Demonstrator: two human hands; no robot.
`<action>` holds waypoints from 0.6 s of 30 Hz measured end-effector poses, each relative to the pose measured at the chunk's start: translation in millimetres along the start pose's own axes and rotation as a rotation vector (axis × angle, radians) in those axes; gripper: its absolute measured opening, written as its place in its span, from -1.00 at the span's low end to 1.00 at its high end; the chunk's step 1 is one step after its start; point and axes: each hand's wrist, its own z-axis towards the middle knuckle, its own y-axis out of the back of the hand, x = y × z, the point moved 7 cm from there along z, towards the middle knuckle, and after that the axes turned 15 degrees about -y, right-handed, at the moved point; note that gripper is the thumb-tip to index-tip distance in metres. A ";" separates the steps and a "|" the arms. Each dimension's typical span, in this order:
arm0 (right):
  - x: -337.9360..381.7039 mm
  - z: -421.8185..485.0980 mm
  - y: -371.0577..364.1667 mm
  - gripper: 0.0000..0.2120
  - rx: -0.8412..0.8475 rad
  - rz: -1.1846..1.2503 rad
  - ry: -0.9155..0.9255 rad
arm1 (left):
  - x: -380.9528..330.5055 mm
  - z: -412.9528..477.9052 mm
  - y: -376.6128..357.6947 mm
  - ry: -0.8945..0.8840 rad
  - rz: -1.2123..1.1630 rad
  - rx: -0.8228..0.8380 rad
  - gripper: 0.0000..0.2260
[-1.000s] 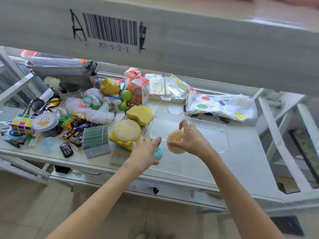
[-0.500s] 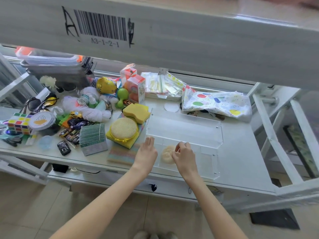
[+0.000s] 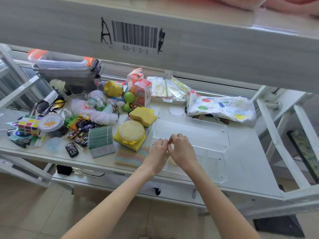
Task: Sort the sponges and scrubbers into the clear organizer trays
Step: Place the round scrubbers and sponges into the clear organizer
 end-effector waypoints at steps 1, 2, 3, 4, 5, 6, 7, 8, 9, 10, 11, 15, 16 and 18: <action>11.2 4.4 2.8 -0.80 0.004 0.007 0.025 | 5.4 -1.7 11.5 0.014 -0.017 -0.044 -0.81; 22.5 9.8 5.9 -0.80 0.006 0.010 0.050 | 13.3 -3.5 24.9 0.035 -0.003 -0.094 -0.83; 33.9 15.9 8.7 -0.80 0.008 0.010 0.074 | 23.6 -6.2 40.1 0.065 0.030 -0.154 -0.83; 45.4 22.6 10.8 -0.79 0.011 0.008 0.099 | 35.7 -9.5 56.1 0.102 0.066 -0.218 -0.84; 57.4 30.1 11.9 -0.79 0.012 0.003 0.126 | 48.2 -12.3 71.1 0.139 0.114 -0.264 -0.84; 69.6 38.0 12.0 -0.79 0.012 -0.007 0.154 | 60.3 -13.7 82.8 0.174 0.181 -0.272 -0.83; 81.4 46.1 10.6 -0.78 0.013 -0.024 0.182 | 72.2 -13.5 90.0 0.218 0.254 -0.235 -0.77; 92.6 54.6 7.7 -0.77 0.016 -0.046 0.205 | 84.2 -12.3 93.1 0.270 0.312 -0.168 -0.69; 102.8 63.4 3.2 -0.75 0.020 -0.076 0.224 | 94.8 -11.0 93.5 0.321 0.348 -0.085 -0.60; 110.9 72.0 -2.7 -0.74 0.026 -0.113 0.234 | 103.4 -9.7 92.1 0.364 0.362 -0.004 -0.52; 117.0 80.3 -10.2 -0.72 0.037 -0.157 0.234 | 110.5 -8.4 89.5 0.396 0.351 0.069 -0.45; 123.0 103.9 -46.3 -0.61 0.140 -0.336 0.189 | 124.5 -2.3 75.4 0.433 0.251 0.220 -0.32; 122.7 107.5 -52.5 -0.59 0.156 -0.348 0.177 | 125.5 -1.1 73.0 0.439 0.242 0.240 -0.29; 123.6 113.9 -59.7 -0.57 0.155 -0.335 0.156 | 126.4 0.4 69.4 0.459 0.210 0.269 -0.23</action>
